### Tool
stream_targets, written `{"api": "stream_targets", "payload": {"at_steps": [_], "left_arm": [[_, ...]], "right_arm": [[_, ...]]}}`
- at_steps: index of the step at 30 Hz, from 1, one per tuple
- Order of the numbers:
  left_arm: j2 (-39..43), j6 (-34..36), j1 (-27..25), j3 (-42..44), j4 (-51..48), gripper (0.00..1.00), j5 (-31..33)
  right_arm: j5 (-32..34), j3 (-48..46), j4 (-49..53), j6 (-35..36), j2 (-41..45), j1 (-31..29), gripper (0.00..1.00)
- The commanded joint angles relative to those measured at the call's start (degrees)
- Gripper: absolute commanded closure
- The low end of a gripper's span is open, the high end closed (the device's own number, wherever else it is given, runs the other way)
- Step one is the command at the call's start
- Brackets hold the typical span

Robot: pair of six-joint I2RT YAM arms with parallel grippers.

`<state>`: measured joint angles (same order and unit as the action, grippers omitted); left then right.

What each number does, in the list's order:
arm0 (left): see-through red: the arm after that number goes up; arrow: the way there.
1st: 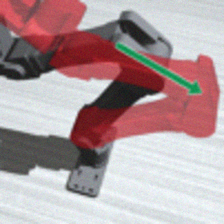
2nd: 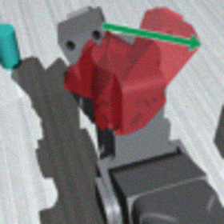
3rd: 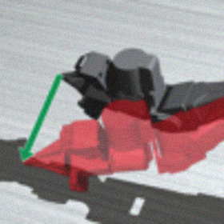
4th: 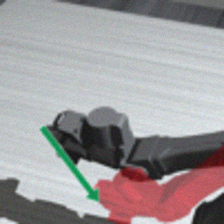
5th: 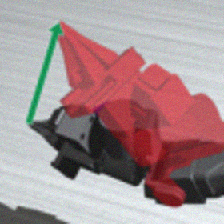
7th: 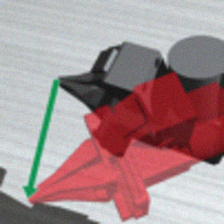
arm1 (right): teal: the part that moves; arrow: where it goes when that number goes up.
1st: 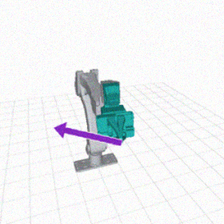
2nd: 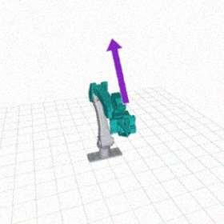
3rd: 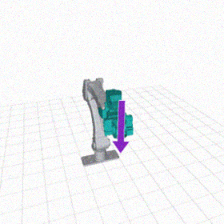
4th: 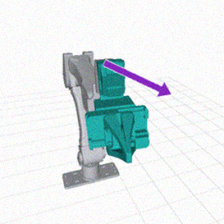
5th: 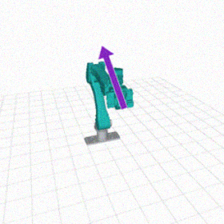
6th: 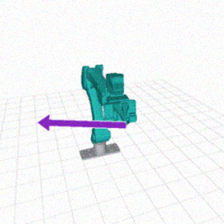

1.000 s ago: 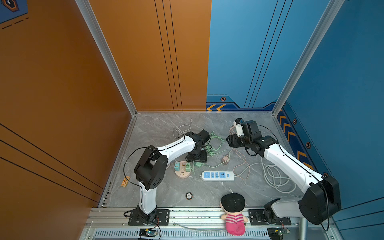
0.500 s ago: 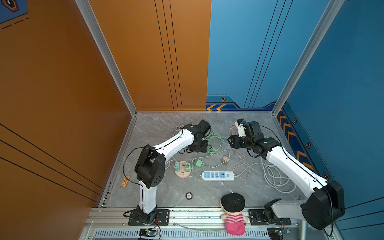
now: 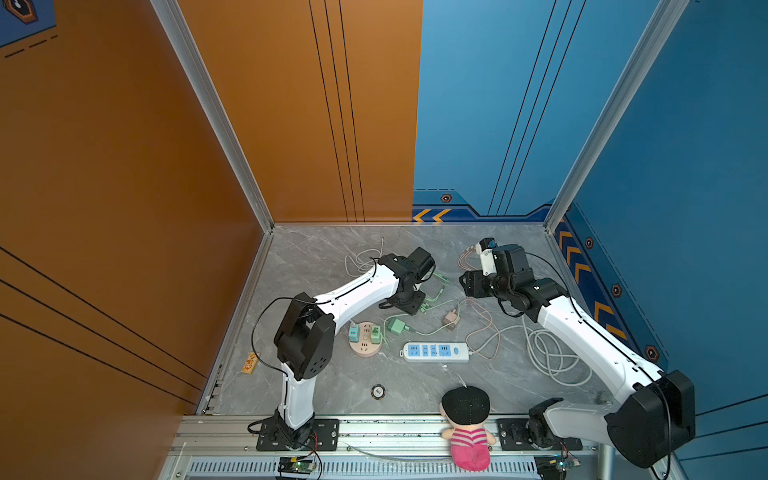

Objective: Insert the plug
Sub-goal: 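Lower the left gripper and close it on the green charger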

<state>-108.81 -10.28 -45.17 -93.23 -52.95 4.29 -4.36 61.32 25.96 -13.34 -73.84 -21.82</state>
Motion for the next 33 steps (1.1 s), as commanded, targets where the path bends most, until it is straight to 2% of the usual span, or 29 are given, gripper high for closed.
{"api": "stream_targets", "payload": {"at_steps": [1,4,10,15,23,33], "left_arm": [[2.84,4.63,-2.70,2.65,-1.77,0.57,-0.74],[3.05,6.20,-3.87,4.80,-1.80,0.56,-3.17],[-0.56,4.54,-2.34,5.10,-1.80,0.44,-7.18],[-3.49,2.53,0.01,5.52,-1.79,0.41,-6.83],[-3.40,0.20,3.73,8.64,-1.70,0.34,-4.82],[-5.35,-0.33,3.98,9.36,-1.61,0.32,-4.48]], "right_arm": [[-0.67,0.01,-0.09,-0.01,-0.87,0.20,0.29],[-1.09,-0.23,-0.15,-0.37,-0.87,0.11,0.29],[-0.92,-1.66,-0.10,-1.15,0.44,0.07,0.29],[-0.09,-3.17,-0.11,-1.05,2.52,0.11,0.28],[0.21,-3.49,-0.09,-0.79,2.53,0.47,0.28],[-0.14,-3.31,-0.12,-0.71,1.92,0.47,0.28]]}}
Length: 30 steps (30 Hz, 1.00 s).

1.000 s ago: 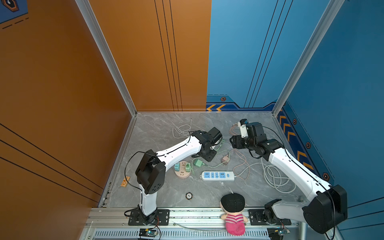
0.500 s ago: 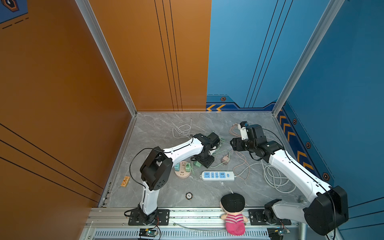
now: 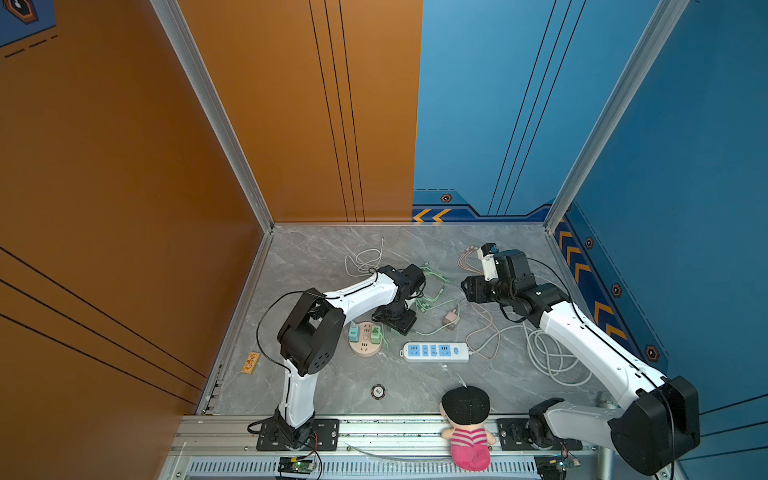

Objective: Insert the plug
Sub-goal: 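Lower the left gripper and close it on the green charger, then lift the green charger with the left gripper while the right gripper approaches it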

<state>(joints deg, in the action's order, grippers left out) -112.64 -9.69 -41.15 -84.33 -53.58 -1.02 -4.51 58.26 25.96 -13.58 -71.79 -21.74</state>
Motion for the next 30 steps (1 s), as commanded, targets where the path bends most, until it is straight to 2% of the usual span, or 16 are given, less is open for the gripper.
{"api": "stream_targets", "payload": {"at_steps": [1,7,13,20,25,30], "left_arm": [[-1.69,-1.02,-0.08,0.41,-1.01,0.33,0.90],[-2.59,-1.68,-0.74,-0.33,-1.00,0.40,1.06],[-3.96,-2.46,-2.28,-1.17,-1.02,0.52,1.77],[-5.05,-4.40,-3.32,-2.89,-1.05,0.53,2.39],[-5.48,-5.50,-3.33,-3.12,-1.01,0.60,2.91],[-6.01,-7.23,-3.03,-4.04,-0.93,0.63,1.10]], "right_arm": [[0.03,-0.34,-0.12,-0.44,-0.16,0.38,0.28],[0.09,-0.34,-0.16,-0.30,-0.07,0.47,0.28],[-0.10,-0.42,-0.11,-0.31,-0.07,0.55,0.28],[-0.36,-0.91,-0.10,-0.26,0.33,0.53,0.28],[-0.50,-1.26,-0.12,-0.22,0.59,0.50,0.28],[-1.16,-1.61,-0.12,-0.45,0.75,0.56,0.28]]}}
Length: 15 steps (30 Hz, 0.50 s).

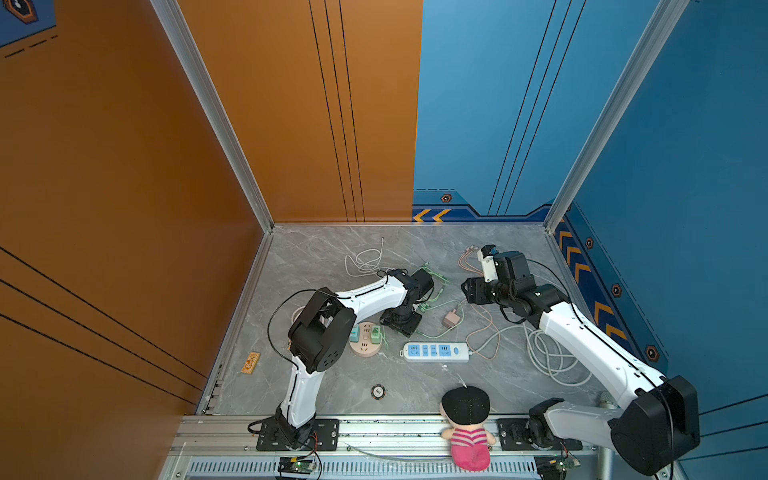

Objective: Insert the plug
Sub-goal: 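Lift the green charger with the left gripper while the right gripper approaches it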

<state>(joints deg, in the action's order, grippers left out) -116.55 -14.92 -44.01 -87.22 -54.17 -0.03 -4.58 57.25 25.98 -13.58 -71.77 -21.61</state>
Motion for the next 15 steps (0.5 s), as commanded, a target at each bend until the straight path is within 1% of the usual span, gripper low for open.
{"api": "stream_targets", "payload": {"at_steps": [1,9,15], "left_arm": [[-2.18,-2.37,0.01,-1.67,-0.33,0.63,-0.58],[-1.17,-5.05,1.68,-4.47,-0.23,0.64,-6.31],[0.64,-7.55,3.34,-3.37,2.36,0.65,-11.34]], "right_arm": [[-1.37,-0.57,-0.15,-0.54,0.68,0.42,0.28],[-3.94,-1.00,-0.53,-1.34,1.37,0.36,0.28],[-6.06,-2.34,-2.02,-2.64,1.99,0.34,0.28]]}}
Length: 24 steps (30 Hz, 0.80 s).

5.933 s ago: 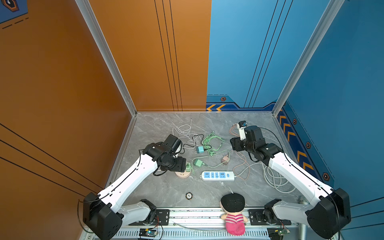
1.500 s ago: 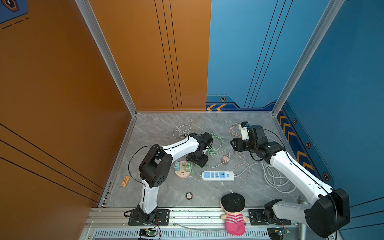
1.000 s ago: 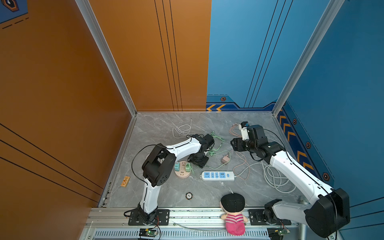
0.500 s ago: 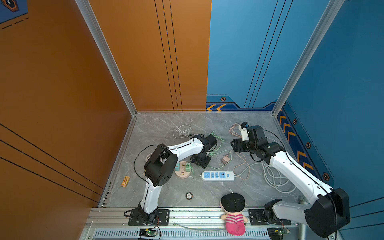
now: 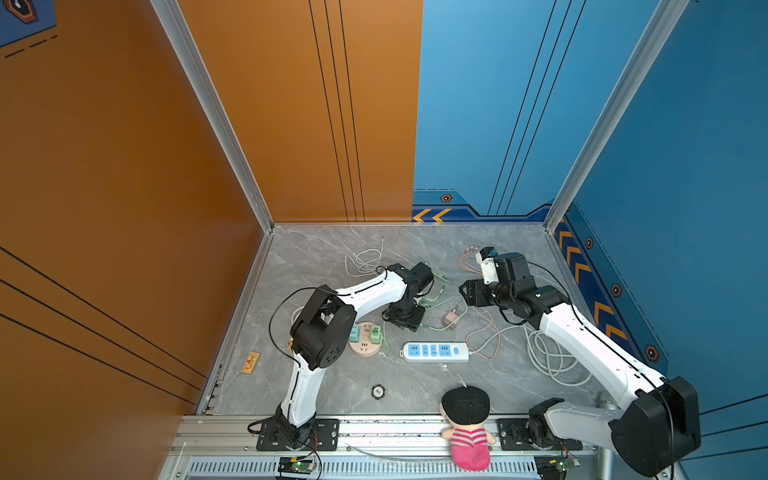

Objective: Insert the plug
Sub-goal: 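Lift the green charger with the left gripper while the right gripper approaches it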

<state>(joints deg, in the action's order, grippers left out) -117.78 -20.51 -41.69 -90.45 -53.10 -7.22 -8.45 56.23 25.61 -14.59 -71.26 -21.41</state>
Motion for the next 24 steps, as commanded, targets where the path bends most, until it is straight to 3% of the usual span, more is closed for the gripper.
{"api": "stream_targets", "payload": {"at_steps": [1,11,19,24], "left_arm": [[2.37,-2.23,1.13,0.37,2.11,0.65,-4.98],[5.27,-5.71,3.21,4.89,9.39,0.66,-9.43],[9.62,-8.33,5.10,9.88,19.43,0.65,-16.59],[12.33,-8.03,5.25,12.14,22.16,0.64,-17.35]], "right_arm": [[-2.87,-1.66,-2.20,-2.06,1.57,0.13,0.28],[-8.41,-2.62,-4.16,-6.50,2.07,-1.00,0.29],[-15.01,-4.81,-8.54,-10.86,2.09,-1.41,0.29],[-12.60,-5.79,-10.52,-12.82,0.85,-3.28,0.31]]}}
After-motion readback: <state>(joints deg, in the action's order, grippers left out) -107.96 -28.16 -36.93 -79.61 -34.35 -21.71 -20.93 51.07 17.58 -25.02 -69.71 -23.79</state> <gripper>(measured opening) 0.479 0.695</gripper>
